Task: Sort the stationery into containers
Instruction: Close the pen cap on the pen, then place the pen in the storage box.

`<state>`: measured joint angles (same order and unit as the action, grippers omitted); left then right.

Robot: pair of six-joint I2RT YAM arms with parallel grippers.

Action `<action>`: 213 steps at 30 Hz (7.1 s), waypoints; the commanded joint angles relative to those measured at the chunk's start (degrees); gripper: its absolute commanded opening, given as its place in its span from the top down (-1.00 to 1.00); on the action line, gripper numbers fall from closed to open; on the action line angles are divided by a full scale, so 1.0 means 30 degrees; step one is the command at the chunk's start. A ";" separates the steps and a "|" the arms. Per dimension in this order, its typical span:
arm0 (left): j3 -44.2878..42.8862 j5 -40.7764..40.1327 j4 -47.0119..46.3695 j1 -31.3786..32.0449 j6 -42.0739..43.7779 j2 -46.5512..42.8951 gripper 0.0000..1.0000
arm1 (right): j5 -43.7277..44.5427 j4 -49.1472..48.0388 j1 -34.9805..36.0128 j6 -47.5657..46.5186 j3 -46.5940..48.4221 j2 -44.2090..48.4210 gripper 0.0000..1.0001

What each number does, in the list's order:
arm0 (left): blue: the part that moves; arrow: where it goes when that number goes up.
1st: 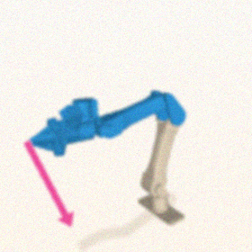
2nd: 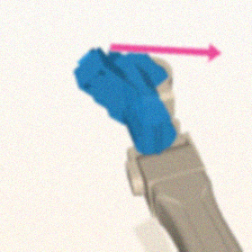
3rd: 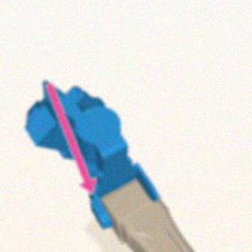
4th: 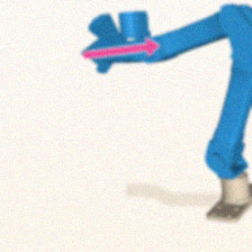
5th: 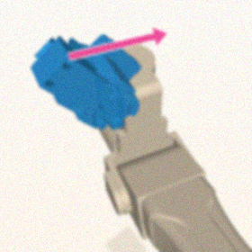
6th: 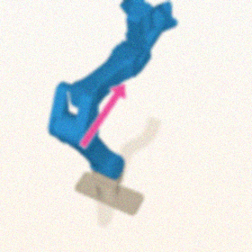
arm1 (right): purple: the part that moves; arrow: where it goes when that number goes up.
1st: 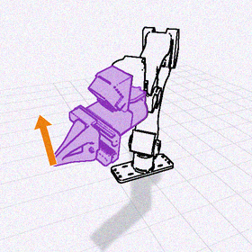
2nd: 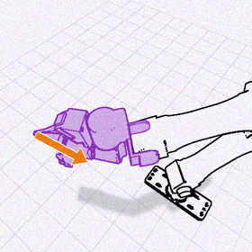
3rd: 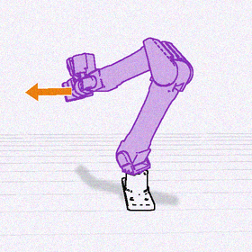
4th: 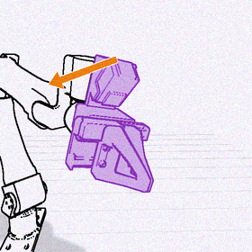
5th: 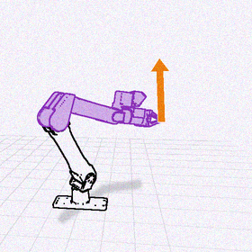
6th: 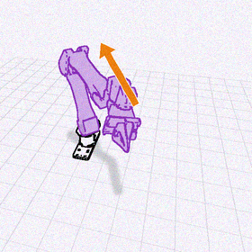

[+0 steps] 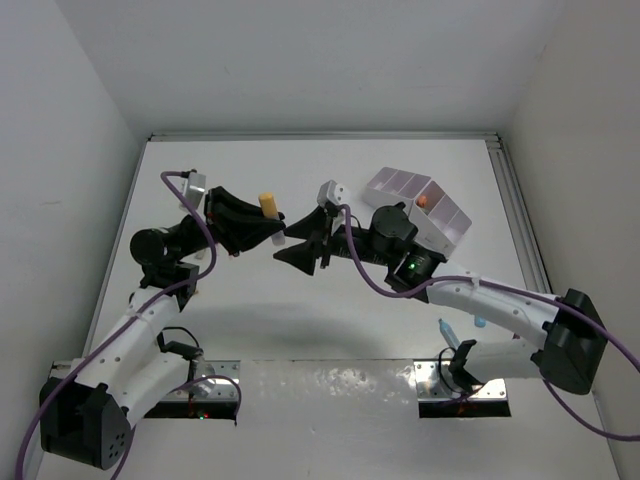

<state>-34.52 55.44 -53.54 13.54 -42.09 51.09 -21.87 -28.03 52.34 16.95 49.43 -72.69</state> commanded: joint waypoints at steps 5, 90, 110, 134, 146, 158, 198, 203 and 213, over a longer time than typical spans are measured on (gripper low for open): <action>-0.0152 -0.0052 -0.0113 0.0144 -0.0063 -0.0477 1.00 | -0.1090 -0.2956 -0.0160 0.1351 0.1102 -0.0527 -0.01; -0.1647 -0.1166 0.2260 0.0086 0.0757 -0.0155 0.30 | -0.1237 -0.5479 -0.0746 0.3168 -0.2151 -0.0821 1.00; -0.0740 0.0153 0.3666 0.0144 0.2016 -0.0565 0.26 | -0.0649 -0.8234 -0.2358 0.4808 -0.3411 0.0849 1.00; 0.0346 -0.0726 0.1821 0.0555 0.0874 -0.0653 0.43 | -0.1412 -0.8469 -0.1069 0.4662 -0.1038 -0.1288 1.00; 0.0169 0.0270 0.2114 0.0497 0.1870 -0.0712 1.00 | -0.1587 -0.7331 -0.1039 0.4546 -0.0861 -0.1260 0.78; -0.0358 0.2379 0.3345 0.0467 0.5239 -0.0624 1.00 | -0.2848 0.7697 -0.3148 -0.2068 0.2443 0.3308 -0.30; -0.0387 0.0799 0.4779 0.0496 0.5122 -0.0975 -0.01 | -0.2268 0.3807 -0.1772 -0.0669 0.4795 -0.0677 1.00; -0.0270 0.0417 0.6592 0.0496 0.6582 -0.1238 -0.99 | 0.3823 0.3747 -0.2852 -0.0319 0.2397 0.1838 1.00; 0.0257 -0.1897 0.9319 0.0437 0.8461 -0.1971 -0.99 | 2.2895 0.5652 -0.5928 -0.0932 0.1248 0.2700 1.00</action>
<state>-34.26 52.53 -27.22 14.70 -19.27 46.54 22.94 -11.42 37.56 15.16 53.95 -62.89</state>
